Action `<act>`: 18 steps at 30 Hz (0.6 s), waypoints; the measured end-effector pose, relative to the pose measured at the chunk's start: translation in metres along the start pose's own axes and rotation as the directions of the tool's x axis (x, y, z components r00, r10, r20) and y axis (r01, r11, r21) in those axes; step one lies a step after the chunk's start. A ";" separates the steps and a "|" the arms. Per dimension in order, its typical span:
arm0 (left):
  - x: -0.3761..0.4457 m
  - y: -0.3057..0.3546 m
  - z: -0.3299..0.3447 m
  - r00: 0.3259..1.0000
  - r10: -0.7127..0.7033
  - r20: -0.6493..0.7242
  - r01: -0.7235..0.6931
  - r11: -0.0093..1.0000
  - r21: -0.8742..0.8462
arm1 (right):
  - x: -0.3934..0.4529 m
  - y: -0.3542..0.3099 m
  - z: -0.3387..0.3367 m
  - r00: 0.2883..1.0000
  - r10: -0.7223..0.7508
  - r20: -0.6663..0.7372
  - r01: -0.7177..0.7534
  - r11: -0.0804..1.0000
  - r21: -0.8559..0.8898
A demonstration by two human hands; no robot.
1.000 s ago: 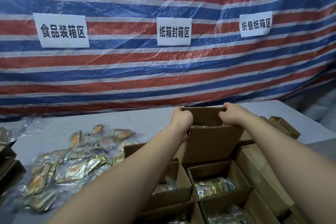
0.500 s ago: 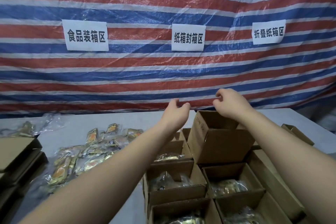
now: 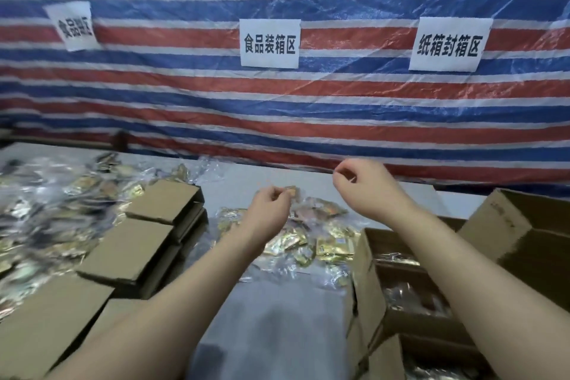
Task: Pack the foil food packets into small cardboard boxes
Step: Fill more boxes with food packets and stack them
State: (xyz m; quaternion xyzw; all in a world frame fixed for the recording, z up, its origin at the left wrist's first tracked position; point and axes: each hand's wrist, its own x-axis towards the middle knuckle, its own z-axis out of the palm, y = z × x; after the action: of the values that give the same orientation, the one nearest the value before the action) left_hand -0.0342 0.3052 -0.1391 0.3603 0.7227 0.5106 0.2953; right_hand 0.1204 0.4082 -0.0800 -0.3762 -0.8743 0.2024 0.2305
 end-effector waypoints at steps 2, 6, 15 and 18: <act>-0.009 -0.029 -0.018 1.000 0.009 -0.013 -0.008 0.999 0.045 | -0.006 -0.010 0.033 0.998 0.020 0.055 -0.021 0.999 0.028; -0.050 -0.098 -0.054 1.000 0.016 -0.022 -0.011 0.975 0.221 | -0.026 -0.016 0.090 0.983 0.066 0.169 -0.076 0.996 0.053; -0.153 -0.237 -0.141 0.961 -0.073 -0.266 0.224 0.770 0.598 | -0.096 -0.046 0.199 0.875 0.026 0.484 -0.059 0.997 0.053; -0.187 -0.267 -0.140 0.943 -0.189 -0.275 0.334 0.511 0.792 | -0.122 -0.056 0.226 0.823 -0.001 0.568 -0.042 0.997 0.063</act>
State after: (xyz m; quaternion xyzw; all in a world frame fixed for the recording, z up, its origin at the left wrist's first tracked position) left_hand -0.0984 0.0193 -0.3394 0.3027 0.9431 0.0850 0.1080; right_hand 0.0377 0.2404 -0.2648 -0.2996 -0.8913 0.3392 -0.0288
